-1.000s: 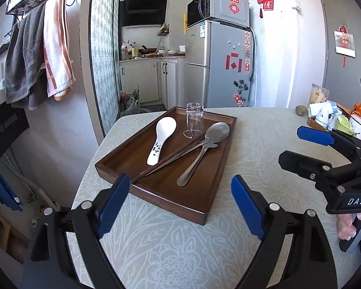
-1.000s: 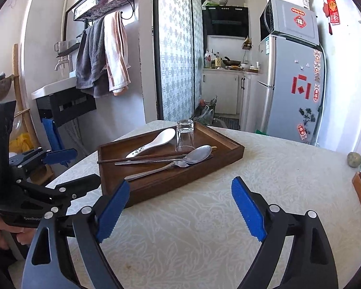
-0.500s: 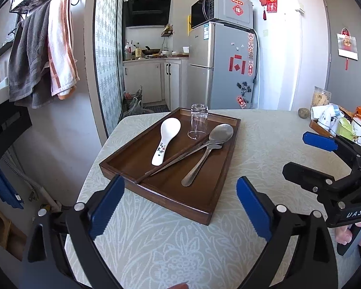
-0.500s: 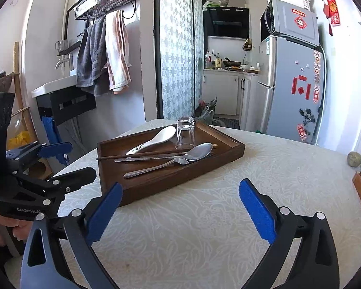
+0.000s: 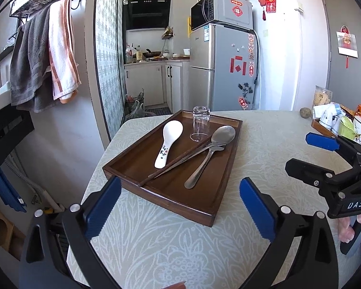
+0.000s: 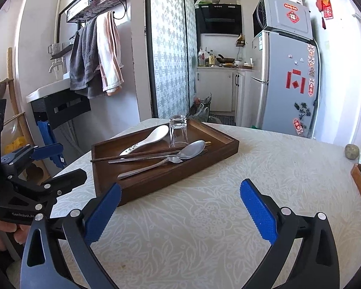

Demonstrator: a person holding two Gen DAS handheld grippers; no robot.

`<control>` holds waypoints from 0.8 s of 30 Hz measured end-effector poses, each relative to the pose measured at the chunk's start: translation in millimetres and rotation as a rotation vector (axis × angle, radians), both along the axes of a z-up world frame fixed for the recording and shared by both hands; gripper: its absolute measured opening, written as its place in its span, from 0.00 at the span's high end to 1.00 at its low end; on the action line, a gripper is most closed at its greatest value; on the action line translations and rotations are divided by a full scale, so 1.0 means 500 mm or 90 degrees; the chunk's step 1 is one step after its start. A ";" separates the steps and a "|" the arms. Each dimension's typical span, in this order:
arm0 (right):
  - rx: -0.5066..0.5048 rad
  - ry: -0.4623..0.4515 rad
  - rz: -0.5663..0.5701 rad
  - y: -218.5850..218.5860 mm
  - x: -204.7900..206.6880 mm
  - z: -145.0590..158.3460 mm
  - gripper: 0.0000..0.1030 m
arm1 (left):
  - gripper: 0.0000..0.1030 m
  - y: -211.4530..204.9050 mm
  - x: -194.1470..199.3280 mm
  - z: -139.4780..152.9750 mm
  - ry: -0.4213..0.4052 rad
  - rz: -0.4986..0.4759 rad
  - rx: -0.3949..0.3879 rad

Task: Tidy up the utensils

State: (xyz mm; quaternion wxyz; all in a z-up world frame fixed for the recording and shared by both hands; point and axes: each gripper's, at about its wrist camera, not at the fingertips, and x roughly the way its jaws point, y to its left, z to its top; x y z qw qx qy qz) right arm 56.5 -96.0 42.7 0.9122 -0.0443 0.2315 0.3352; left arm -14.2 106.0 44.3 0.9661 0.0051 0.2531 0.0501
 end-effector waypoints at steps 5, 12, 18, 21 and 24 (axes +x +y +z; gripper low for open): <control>-0.005 -0.004 0.007 0.005 -0.003 0.001 0.03 | 0.03 0.006 0.000 0.000 0.000 0.002 -0.008; -0.006 -0.005 0.010 0.007 -0.006 0.001 0.03 | 0.03 0.008 0.004 0.000 0.005 0.005 -0.004; -0.008 -0.005 0.012 0.008 -0.005 0.000 0.03 | 0.03 0.013 0.005 -0.001 0.008 0.006 -0.009; -0.008 -0.006 0.013 0.009 -0.006 0.000 0.03 | 0.03 0.013 0.004 -0.001 0.009 0.005 -0.012; -0.008 -0.008 0.013 0.008 -0.009 -0.001 0.03 | 0.03 0.011 0.004 -0.001 0.007 0.003 -0.008</control>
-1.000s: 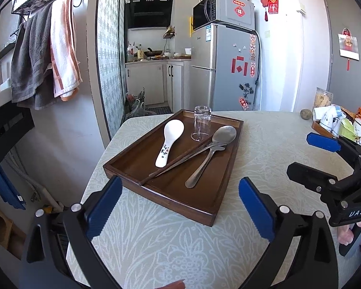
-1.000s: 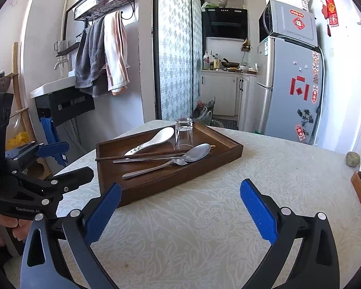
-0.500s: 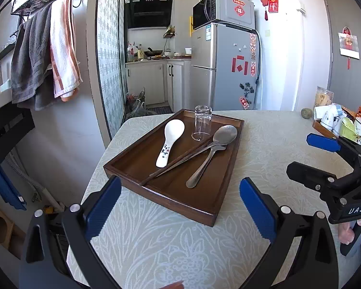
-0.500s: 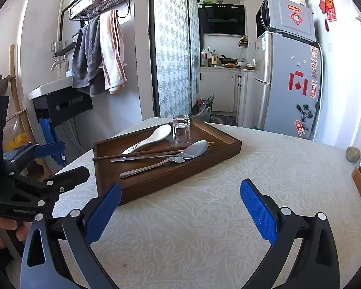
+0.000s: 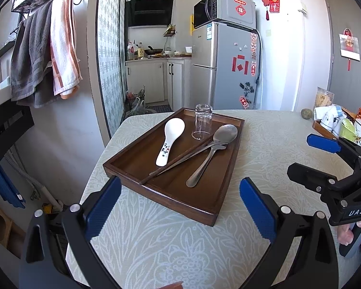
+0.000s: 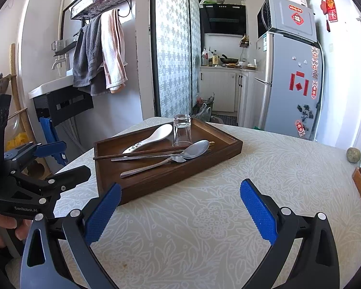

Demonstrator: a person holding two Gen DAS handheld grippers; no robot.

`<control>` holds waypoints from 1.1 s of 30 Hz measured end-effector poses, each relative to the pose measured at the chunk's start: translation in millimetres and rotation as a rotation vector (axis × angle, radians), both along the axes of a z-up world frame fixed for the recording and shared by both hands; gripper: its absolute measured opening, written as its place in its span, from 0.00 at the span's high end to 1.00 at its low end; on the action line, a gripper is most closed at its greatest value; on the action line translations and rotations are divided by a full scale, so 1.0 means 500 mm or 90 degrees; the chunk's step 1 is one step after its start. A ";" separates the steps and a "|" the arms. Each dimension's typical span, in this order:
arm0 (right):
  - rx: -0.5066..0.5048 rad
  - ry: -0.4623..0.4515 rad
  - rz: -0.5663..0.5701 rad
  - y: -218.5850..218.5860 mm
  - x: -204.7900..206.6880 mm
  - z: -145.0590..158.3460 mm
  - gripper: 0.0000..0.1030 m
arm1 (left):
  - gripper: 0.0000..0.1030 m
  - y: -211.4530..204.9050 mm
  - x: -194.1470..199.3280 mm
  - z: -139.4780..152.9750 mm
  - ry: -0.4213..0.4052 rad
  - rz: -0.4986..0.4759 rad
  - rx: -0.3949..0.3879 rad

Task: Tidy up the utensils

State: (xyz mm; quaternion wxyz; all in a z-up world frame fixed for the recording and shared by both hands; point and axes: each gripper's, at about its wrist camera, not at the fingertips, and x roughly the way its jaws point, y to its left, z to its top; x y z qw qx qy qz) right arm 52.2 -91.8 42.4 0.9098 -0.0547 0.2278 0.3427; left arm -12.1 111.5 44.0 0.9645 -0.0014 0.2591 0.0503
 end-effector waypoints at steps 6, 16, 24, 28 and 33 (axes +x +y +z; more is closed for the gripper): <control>0.000 0.000 0.000 0.001 0.000 0.000 0.03 | 0.03 -0.004 0.000 0.001 -0.003 -0.004 0.000; -0.001 0.000 0.000 0.001 0.001 0.000 0.03 | 0.03 -0.006 -0.001 0.001 -0.003 -0.003 0.001; 0.000 0.000 0.000 0.001 0.000 0.000 0.03 | 0.03 -0.007 -0.001 0.002 -0.002 -0.003 0.000; -0.001 0.000 0.000 0.001 0.000 0.000 0.03 | 0.03 -0.006 -0.001 0.002 -0.003 -0.004 0.001; -0.001 0.000 0.001 0.001 0.000 0.000 0.03 | 0.03 -0.006 -0.001 0.002 -0.002 -0.004 0.001</control>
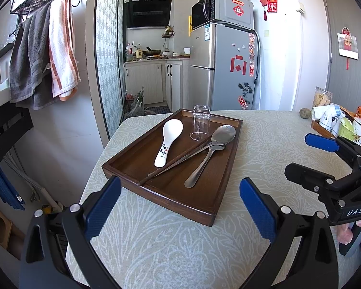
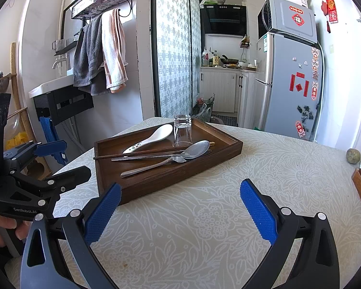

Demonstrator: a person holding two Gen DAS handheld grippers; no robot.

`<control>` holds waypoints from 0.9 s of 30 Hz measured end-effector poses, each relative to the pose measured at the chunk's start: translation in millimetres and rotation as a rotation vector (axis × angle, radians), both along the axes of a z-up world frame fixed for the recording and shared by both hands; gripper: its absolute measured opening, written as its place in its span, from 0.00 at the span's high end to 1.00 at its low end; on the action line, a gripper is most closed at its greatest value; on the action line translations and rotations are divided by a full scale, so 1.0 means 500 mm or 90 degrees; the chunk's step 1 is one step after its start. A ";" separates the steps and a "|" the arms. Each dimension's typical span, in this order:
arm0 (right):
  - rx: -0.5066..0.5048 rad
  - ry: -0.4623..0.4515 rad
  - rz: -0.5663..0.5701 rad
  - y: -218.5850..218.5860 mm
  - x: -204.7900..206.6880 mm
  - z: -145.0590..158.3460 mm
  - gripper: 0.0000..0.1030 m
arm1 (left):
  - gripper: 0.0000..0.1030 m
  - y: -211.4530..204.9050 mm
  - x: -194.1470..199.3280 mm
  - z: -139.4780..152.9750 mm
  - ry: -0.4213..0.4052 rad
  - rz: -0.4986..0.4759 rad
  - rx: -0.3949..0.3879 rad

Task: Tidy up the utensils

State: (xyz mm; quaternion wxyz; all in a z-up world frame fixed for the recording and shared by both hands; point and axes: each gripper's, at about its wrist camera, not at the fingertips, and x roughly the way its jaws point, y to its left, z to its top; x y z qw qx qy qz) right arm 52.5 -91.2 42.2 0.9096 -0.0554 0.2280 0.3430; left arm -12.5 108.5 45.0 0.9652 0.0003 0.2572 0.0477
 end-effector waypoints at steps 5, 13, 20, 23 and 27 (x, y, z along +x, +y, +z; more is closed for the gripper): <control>0.000 -0.001 0.000 0.000 0.000 0.000 0.03 | 0.03 0.000 0.000 0.000 0.000 0.000 0.000; 0.000 0.000 0.000 0.000 0.000 0.000 0.03 | 0.03 -0.001 -0.001 0.000 0.000 0.000 0.000; 0.000 0.000 -0.001 0.001 0.000 0.000 0.03 | 0.03 -0.003 0.001 0.000 0.003 0.003 0.005; 0.000 0.000 -0.001 0.001 0.000 0.001 0.03 | 0.03 -0.002 0.001 0.000 0.002 0.003 0.004; 0.000 0.000 0.000 0.001 0.000 0.000 0.03 | 0.03 -0.001 0.001 0.000 0.002 0.003 0.003</control>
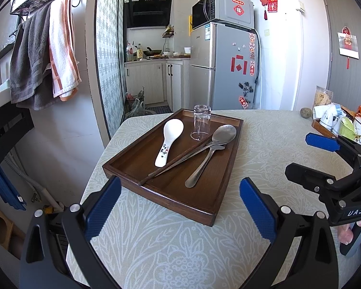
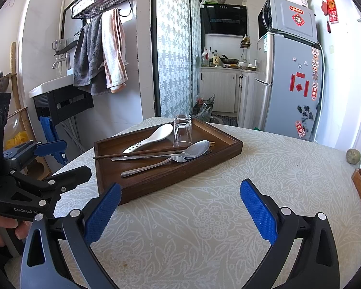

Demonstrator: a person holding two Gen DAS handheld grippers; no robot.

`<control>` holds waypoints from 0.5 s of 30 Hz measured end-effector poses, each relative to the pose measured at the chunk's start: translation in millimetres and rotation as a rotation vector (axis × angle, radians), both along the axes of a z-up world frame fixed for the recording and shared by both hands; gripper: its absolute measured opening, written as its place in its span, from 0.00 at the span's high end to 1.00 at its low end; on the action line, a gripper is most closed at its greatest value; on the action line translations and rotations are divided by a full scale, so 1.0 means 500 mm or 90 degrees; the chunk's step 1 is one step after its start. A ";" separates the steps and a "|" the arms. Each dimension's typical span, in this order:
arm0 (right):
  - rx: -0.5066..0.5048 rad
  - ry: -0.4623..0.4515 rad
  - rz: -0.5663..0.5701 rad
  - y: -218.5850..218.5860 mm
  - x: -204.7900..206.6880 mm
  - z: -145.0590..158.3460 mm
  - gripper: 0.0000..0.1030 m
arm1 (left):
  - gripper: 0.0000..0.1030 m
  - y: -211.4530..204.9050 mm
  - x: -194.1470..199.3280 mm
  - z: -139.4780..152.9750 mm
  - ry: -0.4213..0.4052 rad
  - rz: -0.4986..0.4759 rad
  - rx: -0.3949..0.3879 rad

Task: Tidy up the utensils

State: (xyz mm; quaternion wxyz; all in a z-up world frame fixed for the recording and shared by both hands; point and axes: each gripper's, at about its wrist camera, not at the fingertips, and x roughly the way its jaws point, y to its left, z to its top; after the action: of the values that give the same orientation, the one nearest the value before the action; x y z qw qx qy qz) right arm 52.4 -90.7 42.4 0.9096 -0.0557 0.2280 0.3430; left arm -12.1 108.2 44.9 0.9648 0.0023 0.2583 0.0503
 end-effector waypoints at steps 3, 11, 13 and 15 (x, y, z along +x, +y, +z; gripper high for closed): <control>0.000 0.001 0.000 0.000 0.000 0.000 0.03 | 0.03 0.001 0.000 0.000 -0.001 -0.001 0.000; -0.001 -0.001 0.001 0.000 0.001 -0.001 0.03 | 0.03 0.002 0.000 0.001 -0.001 -0.002 -0.001; -0.001 0.000 0.001 0.000 0.001 -0.002 0.03 | 0.03 0.001 0.001 0.000 -0.001 -0.002 -0.001; -0.001 0.000 0.001 0.000 0.001 -0.001 0.03 | 0.03 0.001 0.001 0.000 -0.001 -0.002 -0.001</control>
State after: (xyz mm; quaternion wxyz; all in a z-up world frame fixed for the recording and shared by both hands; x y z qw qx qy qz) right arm 52.9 -90.7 41.6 0.9094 -0.0566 0.2278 0.3434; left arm -11.7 108.8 45.1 0.9650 0.0020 0.2577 0.0487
